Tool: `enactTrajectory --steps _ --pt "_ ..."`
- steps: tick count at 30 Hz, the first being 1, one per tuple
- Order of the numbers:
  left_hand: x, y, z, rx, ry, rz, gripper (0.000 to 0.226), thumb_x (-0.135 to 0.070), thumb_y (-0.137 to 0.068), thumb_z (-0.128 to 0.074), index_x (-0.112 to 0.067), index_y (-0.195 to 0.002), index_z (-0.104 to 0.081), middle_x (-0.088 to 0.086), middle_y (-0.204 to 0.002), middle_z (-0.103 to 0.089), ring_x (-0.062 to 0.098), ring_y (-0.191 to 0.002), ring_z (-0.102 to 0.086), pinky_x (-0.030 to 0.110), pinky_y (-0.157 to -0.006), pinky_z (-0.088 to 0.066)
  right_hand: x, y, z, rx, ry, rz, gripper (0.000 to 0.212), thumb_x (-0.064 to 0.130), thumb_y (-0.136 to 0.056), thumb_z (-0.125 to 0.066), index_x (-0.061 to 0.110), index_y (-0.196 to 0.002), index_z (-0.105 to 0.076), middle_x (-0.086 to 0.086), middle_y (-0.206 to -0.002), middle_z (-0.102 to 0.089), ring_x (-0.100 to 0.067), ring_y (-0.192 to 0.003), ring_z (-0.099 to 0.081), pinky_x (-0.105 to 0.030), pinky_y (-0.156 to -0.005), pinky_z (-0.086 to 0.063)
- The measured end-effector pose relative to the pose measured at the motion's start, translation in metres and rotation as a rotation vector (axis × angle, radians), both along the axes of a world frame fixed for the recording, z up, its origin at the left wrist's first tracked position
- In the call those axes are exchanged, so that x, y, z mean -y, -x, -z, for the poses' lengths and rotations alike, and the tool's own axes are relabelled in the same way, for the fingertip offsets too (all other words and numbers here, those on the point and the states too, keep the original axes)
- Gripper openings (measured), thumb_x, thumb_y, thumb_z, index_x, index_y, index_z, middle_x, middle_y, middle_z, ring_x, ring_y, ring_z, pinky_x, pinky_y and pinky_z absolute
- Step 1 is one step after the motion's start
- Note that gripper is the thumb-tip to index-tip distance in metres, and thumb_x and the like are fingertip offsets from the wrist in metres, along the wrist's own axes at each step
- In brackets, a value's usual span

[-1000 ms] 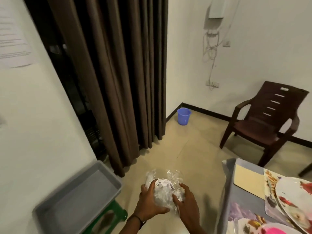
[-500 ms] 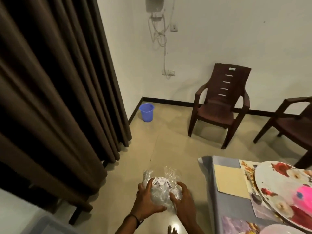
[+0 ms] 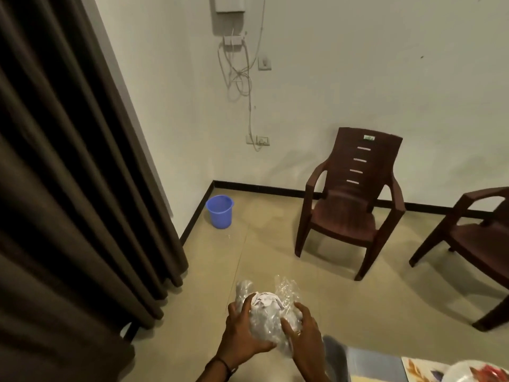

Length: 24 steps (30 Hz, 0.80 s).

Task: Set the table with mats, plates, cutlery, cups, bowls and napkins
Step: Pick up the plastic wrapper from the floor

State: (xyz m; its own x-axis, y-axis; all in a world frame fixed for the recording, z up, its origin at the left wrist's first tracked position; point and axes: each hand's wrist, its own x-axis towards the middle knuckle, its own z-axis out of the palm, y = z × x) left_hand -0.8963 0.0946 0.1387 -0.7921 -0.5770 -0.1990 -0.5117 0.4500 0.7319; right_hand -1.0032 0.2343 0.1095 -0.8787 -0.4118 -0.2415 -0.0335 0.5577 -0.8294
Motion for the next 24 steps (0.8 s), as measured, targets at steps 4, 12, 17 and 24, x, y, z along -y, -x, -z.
enactTrajectory --steps 4,12,17,24 --pt "0.041 0.046 0.006 -0.032 0.023 -0.013 0.119 -0.069 -0.043 -0.078 -0.053 -0.142 -0.014 -0.012 -0.124 -0.019 0.014 -0.12 -0.042 0.022 -0.096 -0.045 0.043 0.048 0.003 0.012 -0.027 0.002 0.048 0.047 -0.083 -0.071 0.058 -0.118 -0.04 0.007 -0.111 -0.058 -0.015 -0.095 -0.057 -0.033 -0.085 -0.043" --pt "0.143 0.141 0.019 -0.031 0.028 -0.049 0.119 -0.068 -0.04 -0.077 -0.057 -0.139 -0.012 -0.012 -0.124 -0.02 0.014 -0.122 -0.045 0.026 -0.097 -0.046 0.15 0.146 0.022 0.006 -0.104 -0.052 0.052 0.05 -0.081 -0.073 0.073 -0.106 -0.034 0.009 -0.109 -0.059 -0.015 -0.097 -0.058 -0.033 -0.085 -0.046" --pt "0.225 0.195 0.016 -0.052 -0.013 -0.121 0.12 -0.068 -0.039 -0.079 -0.058 -0.135 -0.008 -0.012 -0.125 -0.022 0.008 -0.113 -0.051 0.016 -0.089 -0.045 0.236 0.211 0.006 0.002 -0.094 -0.107 0.045 0.053 -0.083 -0.069 0.059 -0.118 -0.041 0.008 -0.114 -0.06 -0.011 -0.096 -0.056 -0.029 -0.085 -0.044" --pt "0.325 0.25 0.034 -0.053 -0.075 -0.182 0.122 -0.065 -0.042 -0.082 -0.052 -0.142 -0.013 -0.013 -0.126 -0.025 0.008 -0.113 -0.048 0.015 -0.089 -0.046 0.338 0.279 0.02 0.039 -0.088 -0.224 0.046 0.05 -0.082 -0.068 0.062 -0.119 -0.042 0.017 -0.114 -0.061 -0.005 -0.099 -0.058 -0.03 -0.089 -0.046"
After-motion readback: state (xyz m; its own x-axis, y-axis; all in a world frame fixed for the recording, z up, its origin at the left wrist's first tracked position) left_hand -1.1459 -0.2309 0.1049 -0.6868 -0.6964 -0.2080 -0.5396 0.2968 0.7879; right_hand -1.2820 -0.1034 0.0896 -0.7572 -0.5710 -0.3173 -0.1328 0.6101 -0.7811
